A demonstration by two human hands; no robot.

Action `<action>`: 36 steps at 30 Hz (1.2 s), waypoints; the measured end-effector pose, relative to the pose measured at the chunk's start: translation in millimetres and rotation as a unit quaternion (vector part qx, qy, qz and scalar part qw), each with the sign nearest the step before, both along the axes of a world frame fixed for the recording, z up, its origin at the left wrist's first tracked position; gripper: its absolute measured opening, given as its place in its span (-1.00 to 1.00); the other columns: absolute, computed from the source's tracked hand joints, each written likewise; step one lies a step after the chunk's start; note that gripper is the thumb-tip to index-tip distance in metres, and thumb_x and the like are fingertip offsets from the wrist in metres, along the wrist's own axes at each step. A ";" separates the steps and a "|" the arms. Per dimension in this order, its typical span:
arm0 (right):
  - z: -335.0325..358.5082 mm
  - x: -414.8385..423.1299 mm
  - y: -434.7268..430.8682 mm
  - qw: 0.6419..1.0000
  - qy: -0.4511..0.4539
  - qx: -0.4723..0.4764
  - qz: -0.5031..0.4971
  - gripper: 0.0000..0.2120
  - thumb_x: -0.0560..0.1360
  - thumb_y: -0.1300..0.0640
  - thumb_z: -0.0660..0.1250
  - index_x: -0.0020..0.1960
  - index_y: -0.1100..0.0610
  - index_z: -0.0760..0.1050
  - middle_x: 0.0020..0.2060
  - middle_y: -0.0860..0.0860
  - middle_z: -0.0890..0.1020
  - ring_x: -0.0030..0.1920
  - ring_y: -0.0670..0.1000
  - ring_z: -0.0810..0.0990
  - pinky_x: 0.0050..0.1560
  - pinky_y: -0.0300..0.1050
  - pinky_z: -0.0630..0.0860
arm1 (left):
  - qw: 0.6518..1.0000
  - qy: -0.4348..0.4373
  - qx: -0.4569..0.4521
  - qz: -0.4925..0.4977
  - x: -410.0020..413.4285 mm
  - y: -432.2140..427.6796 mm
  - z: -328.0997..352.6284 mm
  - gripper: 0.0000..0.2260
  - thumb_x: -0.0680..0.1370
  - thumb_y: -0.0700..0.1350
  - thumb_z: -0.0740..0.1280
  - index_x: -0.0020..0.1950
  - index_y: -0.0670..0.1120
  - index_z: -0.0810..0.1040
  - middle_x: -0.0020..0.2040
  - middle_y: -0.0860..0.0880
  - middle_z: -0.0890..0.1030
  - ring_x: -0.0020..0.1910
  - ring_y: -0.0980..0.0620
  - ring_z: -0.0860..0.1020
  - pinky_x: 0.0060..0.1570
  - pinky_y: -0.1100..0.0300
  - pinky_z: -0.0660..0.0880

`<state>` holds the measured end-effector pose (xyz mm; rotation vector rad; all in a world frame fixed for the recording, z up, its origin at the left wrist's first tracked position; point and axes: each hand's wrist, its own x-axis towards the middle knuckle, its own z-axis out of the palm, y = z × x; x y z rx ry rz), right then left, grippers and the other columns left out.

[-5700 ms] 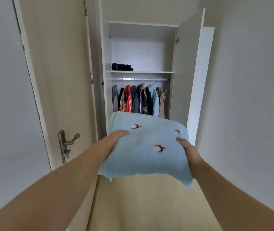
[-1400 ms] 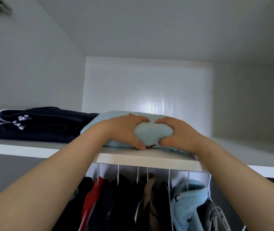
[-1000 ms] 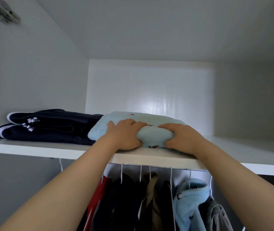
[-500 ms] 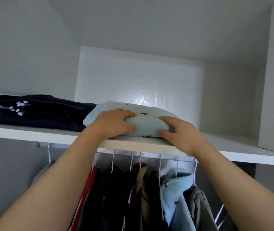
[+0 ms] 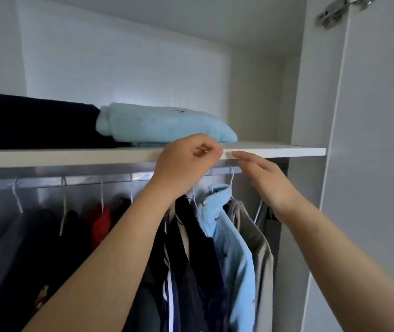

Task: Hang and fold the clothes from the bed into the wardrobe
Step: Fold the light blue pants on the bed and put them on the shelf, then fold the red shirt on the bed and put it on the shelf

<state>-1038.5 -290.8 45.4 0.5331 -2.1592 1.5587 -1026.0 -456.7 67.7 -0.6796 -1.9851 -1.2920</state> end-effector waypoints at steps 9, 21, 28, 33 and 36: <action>-101.3 113.9 102.6 0.934 -0.138 -0.220 -0.245 -0.78 0.56 0.16 0.14 -0.08 -0.06 0.53 -0.07 -0.01 0.60 -0.11 -0.02 0.54 -0.12 -0.16 0.44 | 0.945 -0.216 0.026 -0.245 33.8 132.1 -114.8 -0.80 0.47 -0.20 0.35 -0.27 0.09 0.59 -0.31 0.15 0.62 -0.21 0.16 0.60 -0.11 0.21 0.47; -239.8 429.9 221.7 0.689 -0.172 -0.418 -0.567 -0.81 0.53 0.23 0.18 -0.16 0.06 0.53 -0.26 0.00 0.60 -0.28 -0.03 0.54 -0.19 -0.16 0.42 | 0.756 -0.463 -0.072 -0.457 280.4 346.0 -241.1 -0.88 0.52 -0.14 0.30 -0.22 -0.02 0.56 -0.32 0.04 0.63 -0.25 0.09 0.61 -0.13 0.14 0.53; -287.2 659.3 216.0 0.529 -0.101 -0.489 -0.686 -0.82 0.51 0.23 0.20 -0.20 0.08 0.52 -0.30 0.01 0.61 -0.32 -0.01 0.53 -0.23 -0.16 0.43 | 0.628 -0.501 -0.184 -0.567 505.0 393.9 -284.1 -0.87 0.54 -0.19 0.27 -0.19 -0.06 0.54 -0.32 0.02 0.60 -0.36 0.16 0.57 -0.34 0.31 0.44; -310.4 796.2 196.2 0.420 -0.049 -0.536 -0.730 -0.87 0.50 0.23 0.24 -0.18 0.11 0.53 -0.27 0.04 0.61 -0.31 0.00 0.52 -0.23 -0.16 0.42 | 0.524 -0.521 -0.277 -0.614 649.0 408.1 -307.4 -0.86 0.55 -0.19 0.24 -0.18 -0.06 0.52 -0.28 0.00 0.58 -0.32 0.11 0.56 -0.27 0.25 0.44; -323.3 855.8 182.5 0.357 -0.022 -0.557 -0.749 -0.87 0.49 0.23 0.25 -0.19 0.12 0.53 -0.28 0.04 0.61 -0.30 0.01 0.52 -0.22 -0.16 0.43 | 0.471 -0.519 -0.329 -0.633 721.4 416.9 -320.4 -0.88 0.56 -0.17 0.24 -0.16 -0.06 0.52 -0.25 -0.01 0.59 -0.28 0.09 0.56 -0.22 0.22 0.45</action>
